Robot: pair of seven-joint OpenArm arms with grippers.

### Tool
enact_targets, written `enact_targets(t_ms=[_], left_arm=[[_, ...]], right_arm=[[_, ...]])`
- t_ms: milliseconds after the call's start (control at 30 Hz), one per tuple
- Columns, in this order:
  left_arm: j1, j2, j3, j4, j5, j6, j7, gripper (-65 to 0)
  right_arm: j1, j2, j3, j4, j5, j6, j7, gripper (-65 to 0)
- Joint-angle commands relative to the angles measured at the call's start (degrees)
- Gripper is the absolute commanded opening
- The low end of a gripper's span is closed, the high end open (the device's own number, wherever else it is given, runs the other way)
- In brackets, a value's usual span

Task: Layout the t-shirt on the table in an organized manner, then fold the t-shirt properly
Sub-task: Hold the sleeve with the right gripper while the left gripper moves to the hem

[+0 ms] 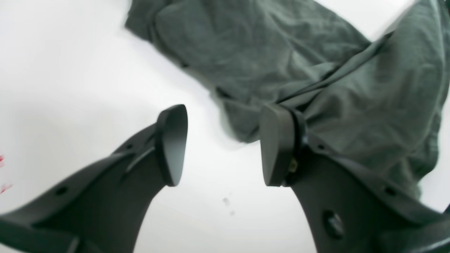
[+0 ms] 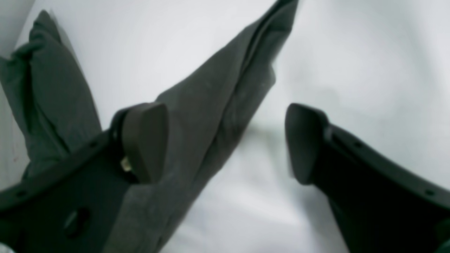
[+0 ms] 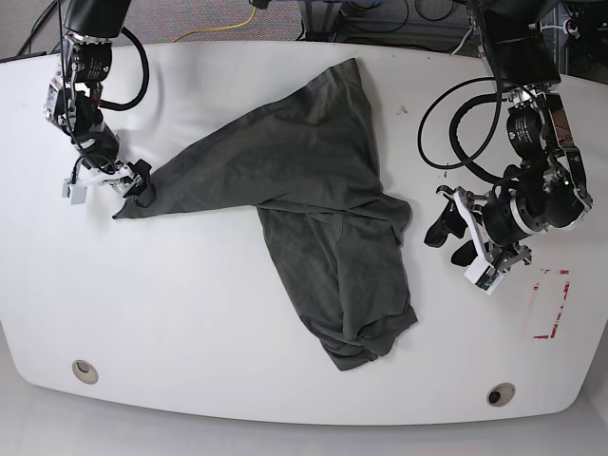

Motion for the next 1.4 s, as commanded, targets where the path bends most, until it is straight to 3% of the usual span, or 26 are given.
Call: enact_targets(t_ms=[0, 433, 533, 767, 1033, 1367], left_arm=[[-1.2, -0.4, -0.1, 1.0, -1.0, -0.1, -1.2, -34.3], [-1.1, -1.7, -0.2, 0.9, -0.9, -0.1, -1.3, -34.3], [-1.3, -1.7, -0.2, 0.9, -0.8, -0.1, -1.5, -34.3], [-2.0, -1.3, -1.9, -4.5, 4.4, -0.1, -2.5, -34.0], [-10.0, 0.4, -5.5, -18.3, 7.1, -0.1, -2.9, -33.9], [-17.7, 1.8, -6.7, -36.7, 7.0, -0.1, -11.6, -33.9]], right_arm=[[0.5, -0.1, 0.1, 0.6, 0.7, 0.3, 0.0, -15.4], [1.7, -2.3, -2.6, 0.5, 0.7, 0.3, -1.4, -17.8], [1.8, -2.3, -2.6, 0.5, 0.7, 0.3, -1.4, -28.1], [2.2, -3.0, -2.7, 0.5, 0.6, 0.3, -1.4, -64.0], [2.6, -3.0, -2.8, 0.7, 0.6, 0.3, -1.5, -65.0], [2.5, -2.7, -5.2, 2.8, 0.9, 0.3, -1.6, -65.0]])
